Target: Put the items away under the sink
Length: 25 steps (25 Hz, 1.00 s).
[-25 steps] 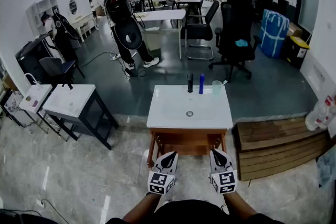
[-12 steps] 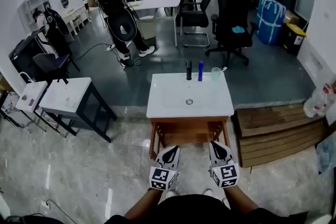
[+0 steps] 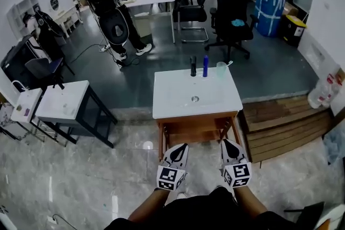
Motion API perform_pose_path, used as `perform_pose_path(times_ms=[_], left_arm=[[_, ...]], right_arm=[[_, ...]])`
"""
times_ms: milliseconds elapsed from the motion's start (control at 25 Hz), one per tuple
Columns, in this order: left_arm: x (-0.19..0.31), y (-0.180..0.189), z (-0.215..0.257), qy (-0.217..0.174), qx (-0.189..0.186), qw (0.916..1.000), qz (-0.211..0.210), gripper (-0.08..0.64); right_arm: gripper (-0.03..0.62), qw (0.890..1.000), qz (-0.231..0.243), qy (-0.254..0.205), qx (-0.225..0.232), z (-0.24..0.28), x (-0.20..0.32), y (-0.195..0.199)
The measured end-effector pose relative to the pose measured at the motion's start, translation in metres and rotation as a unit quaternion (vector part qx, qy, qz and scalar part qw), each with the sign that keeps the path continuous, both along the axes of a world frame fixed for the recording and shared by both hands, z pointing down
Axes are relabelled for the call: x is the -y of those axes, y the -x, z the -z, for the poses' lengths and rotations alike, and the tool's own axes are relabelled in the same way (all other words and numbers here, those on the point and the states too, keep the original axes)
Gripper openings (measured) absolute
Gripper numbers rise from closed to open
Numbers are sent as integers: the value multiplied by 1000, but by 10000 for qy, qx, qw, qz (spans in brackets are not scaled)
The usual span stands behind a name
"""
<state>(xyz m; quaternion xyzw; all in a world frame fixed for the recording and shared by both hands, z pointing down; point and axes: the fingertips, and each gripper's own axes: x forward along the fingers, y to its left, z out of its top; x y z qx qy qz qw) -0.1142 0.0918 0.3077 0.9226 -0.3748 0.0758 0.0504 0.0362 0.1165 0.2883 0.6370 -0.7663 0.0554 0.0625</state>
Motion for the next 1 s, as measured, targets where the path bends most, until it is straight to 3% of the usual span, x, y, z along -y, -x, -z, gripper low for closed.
perform_pose_path(times_ms=[320,680,1000], left_arm=[[26,-16,-8,105,-41,9999,-103,18],[100,-65,-8,48,81,9999,-95,18],[165,-98,-14,139,137,9995,245,18]], right_arm=[[18,9995,-271,161,102,-13,23,-36],[18,9996,149,181,137,-22,108,-60],[18,9993,332,186,-51,-28,171,-100]])
